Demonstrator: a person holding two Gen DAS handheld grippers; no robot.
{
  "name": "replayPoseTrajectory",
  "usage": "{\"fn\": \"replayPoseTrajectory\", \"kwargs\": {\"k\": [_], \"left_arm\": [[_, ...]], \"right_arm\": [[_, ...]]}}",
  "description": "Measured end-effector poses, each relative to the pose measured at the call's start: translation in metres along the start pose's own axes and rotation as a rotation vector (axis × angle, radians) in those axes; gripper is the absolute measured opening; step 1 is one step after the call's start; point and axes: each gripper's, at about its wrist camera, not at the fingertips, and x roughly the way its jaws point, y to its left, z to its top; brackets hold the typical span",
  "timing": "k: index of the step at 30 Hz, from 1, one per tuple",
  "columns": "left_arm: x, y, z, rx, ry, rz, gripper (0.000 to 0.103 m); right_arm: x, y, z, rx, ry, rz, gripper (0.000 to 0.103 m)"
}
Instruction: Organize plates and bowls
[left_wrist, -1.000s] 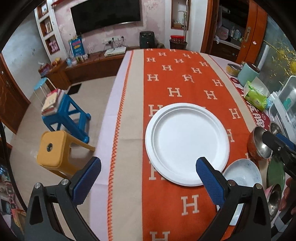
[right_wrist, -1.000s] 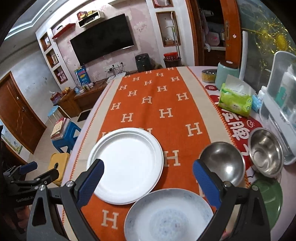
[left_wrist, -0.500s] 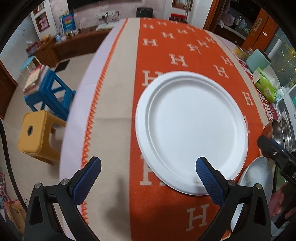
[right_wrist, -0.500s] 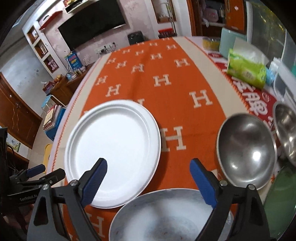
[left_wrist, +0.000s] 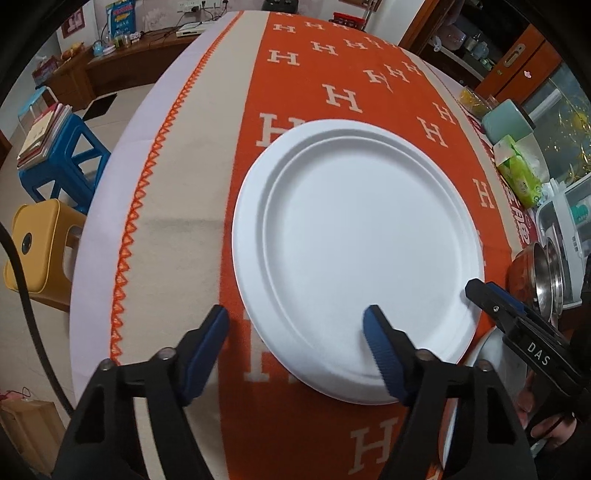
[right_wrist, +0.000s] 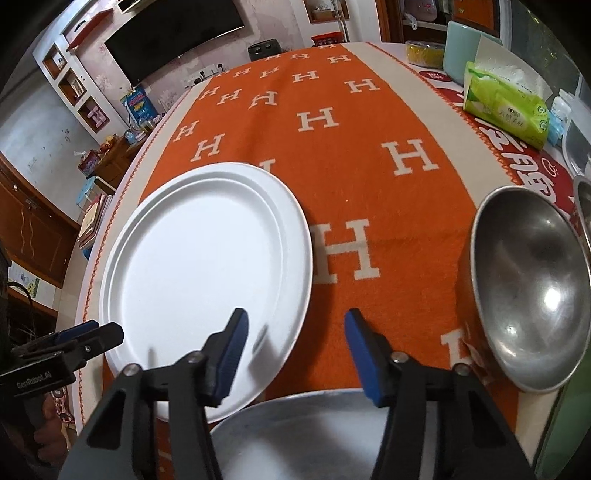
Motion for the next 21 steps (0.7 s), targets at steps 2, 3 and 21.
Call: {"fn": "replayPoseTrajectory", "kwargs": {"k": [2, 3, 21], "left_arm": [[0.0034, 0.0016, 0.0001, -0.012, 0.015, -0.011, 0.053], [0.0058, 0.0026, 0.0001, -0.021, 0.025, -0.013, 0.051], [0.0022, 0.0000, -0.0047, -0.022, 0.007, 0.038, 0.045]], "right_arm": [[0.0012, -0.0005, -0.0006, -0.003, 0.000, 0.000, 0.045], [0.0020, -0.0011, -0.0006, -0.001, 0.002, 0.005, 0.043], [0.0013, 0.0034, -0.0010, -0.014, -0.009, 0.049, 0.025]]}}
